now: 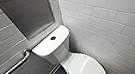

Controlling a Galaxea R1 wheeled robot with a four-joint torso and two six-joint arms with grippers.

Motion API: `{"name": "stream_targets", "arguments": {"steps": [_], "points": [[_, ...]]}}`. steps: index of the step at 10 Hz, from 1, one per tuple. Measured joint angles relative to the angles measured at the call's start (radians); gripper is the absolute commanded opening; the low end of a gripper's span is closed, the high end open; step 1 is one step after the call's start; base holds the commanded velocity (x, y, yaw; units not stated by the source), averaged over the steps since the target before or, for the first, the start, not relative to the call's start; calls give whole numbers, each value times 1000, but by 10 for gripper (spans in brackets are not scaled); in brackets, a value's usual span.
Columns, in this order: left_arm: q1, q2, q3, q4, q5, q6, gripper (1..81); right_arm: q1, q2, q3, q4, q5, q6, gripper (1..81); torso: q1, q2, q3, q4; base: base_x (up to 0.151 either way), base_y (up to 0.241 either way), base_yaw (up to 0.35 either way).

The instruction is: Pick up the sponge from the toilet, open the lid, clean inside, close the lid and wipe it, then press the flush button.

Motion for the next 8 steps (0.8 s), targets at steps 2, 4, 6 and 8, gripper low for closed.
{"name": "stream_targets", "arguments": {"steps": [2, 4, 6, 8], "points": [[171, 2, -46, 75, 6, 24, 811, 1, 23, -6, 0, -3, -4, 10, 0, 0, 0, 0, 0, 0, 0], [304, 21, -152, 119, 5, 41, 811, 1, 12, -9, 0, -5, -3, 10, 0, 0, 0, 0, 0, 0, 0], [424, 75, -250, 161, -13, 52, 811, -9, 19, -10, -1, -4, -3, 10, 0, 0, 1, 0, 0, 0, 0], [533, 140, -336, 184, -19, 105, 811, -27, 58, -8, -1, -7, -3, 10, 0, 0, 1, 0, 0, 0, 0]]}}
